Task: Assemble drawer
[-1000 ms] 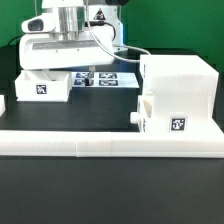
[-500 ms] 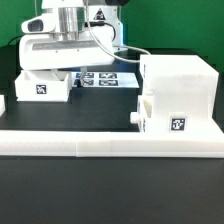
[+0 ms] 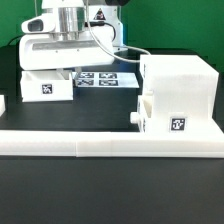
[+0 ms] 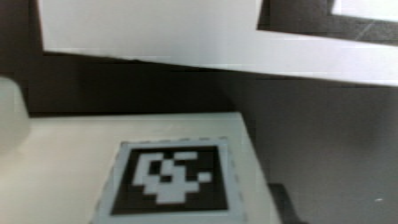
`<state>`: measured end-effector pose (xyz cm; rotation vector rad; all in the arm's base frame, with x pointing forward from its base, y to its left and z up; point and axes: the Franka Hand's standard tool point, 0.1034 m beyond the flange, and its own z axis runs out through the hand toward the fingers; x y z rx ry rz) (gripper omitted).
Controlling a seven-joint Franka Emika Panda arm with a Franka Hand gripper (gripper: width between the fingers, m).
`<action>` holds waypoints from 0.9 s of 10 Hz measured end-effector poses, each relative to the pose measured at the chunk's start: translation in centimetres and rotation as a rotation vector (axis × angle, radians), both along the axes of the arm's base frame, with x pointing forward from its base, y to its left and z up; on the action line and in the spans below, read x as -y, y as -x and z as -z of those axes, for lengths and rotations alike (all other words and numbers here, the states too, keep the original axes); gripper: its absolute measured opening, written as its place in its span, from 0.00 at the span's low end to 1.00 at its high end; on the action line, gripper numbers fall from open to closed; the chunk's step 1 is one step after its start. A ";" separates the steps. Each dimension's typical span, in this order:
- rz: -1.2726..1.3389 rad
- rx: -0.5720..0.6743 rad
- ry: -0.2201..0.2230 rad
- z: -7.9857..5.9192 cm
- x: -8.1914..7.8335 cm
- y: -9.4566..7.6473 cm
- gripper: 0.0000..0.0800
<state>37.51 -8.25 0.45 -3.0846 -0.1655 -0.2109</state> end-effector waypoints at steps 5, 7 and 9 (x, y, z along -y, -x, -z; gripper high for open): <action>-0.007 -0.003 -0.002 -0.1 -0.2 -0.1 0.05; -0.082 -0.077 -0.045 -2.5 -2.6 -1.8 0.05; -0.114 -0.103 -0.071 -3.9 -3.7 -3.6 0.05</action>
Offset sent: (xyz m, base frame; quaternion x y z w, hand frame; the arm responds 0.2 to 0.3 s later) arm 0.0000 0.0000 0.0000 0.0000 0.0000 0.0000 1.0000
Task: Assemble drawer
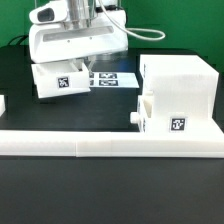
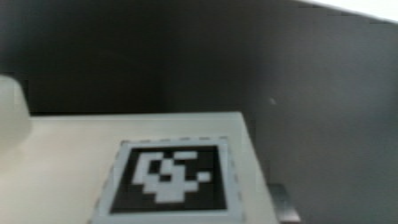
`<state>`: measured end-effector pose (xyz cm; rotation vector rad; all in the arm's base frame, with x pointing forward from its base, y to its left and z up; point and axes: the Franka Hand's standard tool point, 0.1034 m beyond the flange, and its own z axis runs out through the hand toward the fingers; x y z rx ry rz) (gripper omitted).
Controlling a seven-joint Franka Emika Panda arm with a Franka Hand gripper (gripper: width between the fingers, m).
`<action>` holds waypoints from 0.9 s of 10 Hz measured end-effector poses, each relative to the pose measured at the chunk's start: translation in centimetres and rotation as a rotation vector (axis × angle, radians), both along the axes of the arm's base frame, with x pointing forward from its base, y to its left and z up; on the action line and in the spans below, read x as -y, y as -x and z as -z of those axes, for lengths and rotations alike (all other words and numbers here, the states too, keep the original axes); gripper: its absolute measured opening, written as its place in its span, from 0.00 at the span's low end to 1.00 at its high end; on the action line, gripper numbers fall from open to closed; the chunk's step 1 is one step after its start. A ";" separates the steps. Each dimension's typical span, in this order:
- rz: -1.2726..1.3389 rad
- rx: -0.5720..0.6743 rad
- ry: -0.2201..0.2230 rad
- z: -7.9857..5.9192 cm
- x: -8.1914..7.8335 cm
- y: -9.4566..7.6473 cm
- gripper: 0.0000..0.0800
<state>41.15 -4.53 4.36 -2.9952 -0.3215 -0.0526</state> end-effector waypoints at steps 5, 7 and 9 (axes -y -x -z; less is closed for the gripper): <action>-0.042 -0.006 -0.017 -1.2 -0.6 -2.0 0.05; -0.256 0.024 -0.003 -1.2 -0.6 -2.5 0.05; -0.525 0.050 0.000 -1.6 -0.5 -4.4 0.05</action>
Offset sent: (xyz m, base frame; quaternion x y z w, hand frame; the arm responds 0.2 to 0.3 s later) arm 0.0000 0.0000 0.0000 0.0000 0.0000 -0.0650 0.9979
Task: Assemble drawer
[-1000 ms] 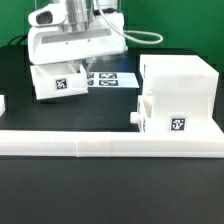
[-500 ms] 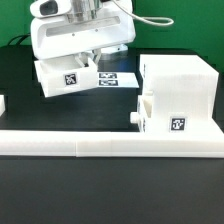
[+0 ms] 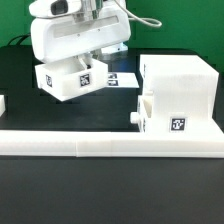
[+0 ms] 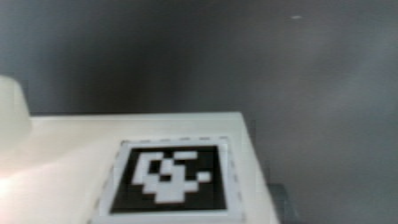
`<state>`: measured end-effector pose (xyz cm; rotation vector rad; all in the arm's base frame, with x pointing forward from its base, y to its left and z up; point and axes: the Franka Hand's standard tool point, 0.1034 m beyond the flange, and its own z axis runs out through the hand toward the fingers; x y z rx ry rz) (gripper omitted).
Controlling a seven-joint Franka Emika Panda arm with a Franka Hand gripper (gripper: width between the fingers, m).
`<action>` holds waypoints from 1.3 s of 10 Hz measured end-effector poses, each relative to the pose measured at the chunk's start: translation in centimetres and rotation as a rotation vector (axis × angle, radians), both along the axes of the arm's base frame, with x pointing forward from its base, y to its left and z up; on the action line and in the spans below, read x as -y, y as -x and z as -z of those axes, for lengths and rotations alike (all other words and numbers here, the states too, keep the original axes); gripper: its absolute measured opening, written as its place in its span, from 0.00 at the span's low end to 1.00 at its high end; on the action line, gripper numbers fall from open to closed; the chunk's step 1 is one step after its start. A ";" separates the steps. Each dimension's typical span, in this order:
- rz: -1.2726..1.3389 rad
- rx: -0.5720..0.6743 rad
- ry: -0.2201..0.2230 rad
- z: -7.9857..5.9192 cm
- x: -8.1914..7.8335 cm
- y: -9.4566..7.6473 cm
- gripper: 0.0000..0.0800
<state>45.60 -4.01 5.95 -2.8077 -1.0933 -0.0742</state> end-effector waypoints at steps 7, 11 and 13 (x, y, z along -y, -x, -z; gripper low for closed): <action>-0.569 0.032 -0.010 0.3 0.3 -1.6 0.05; -0.746 0.052 -0.011 0.5 0.4 -2.0 0.05; -0.756 0.062 -0.016 0.1 -0.1 -3.9 0.05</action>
Offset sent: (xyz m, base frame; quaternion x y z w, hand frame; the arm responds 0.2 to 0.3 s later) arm 0.0000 0.0000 0.0000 0.0000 0.0000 -0.1296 0.9916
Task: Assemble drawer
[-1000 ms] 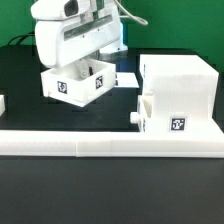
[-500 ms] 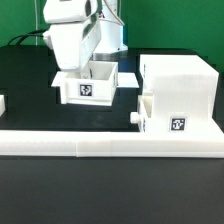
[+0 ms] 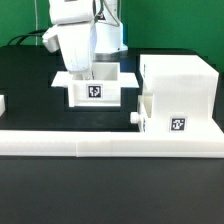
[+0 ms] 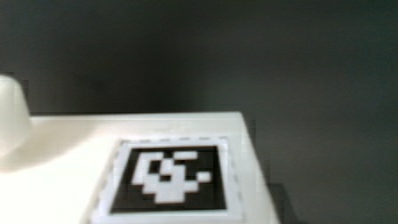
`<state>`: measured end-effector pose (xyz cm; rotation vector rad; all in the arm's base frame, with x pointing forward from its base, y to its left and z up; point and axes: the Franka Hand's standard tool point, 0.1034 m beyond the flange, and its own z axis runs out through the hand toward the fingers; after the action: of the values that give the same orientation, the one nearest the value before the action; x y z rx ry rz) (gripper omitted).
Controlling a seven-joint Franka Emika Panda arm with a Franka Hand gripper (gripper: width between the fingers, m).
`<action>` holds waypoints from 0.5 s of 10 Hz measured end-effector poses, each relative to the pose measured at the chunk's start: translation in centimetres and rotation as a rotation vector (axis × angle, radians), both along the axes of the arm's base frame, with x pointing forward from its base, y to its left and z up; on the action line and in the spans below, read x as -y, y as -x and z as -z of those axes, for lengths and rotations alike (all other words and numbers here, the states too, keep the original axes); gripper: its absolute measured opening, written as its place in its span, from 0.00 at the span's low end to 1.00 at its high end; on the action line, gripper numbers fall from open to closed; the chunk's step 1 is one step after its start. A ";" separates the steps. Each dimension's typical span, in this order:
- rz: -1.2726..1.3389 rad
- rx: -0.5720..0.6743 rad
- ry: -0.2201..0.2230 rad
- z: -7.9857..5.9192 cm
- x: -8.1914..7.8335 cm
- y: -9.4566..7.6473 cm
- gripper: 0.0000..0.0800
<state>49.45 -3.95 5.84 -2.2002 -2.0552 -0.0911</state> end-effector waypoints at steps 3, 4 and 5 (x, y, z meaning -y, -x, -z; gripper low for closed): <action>-0.027 0.021 -0.006 -0.3 -1.2 -2.9 0.05; -0.024 0.017 -0.006 -0.1 -1.1 -2.7 0.05; -0.022 0.017 -0.006 -0.1 -1.0 -2.6 0.05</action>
Offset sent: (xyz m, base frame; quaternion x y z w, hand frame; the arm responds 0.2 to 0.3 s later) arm 0.0000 0.0000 0.0000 0.0000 0.0000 0.0000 1.0000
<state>52.09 -2.92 5.92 -2.1798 -2.0848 -0.1137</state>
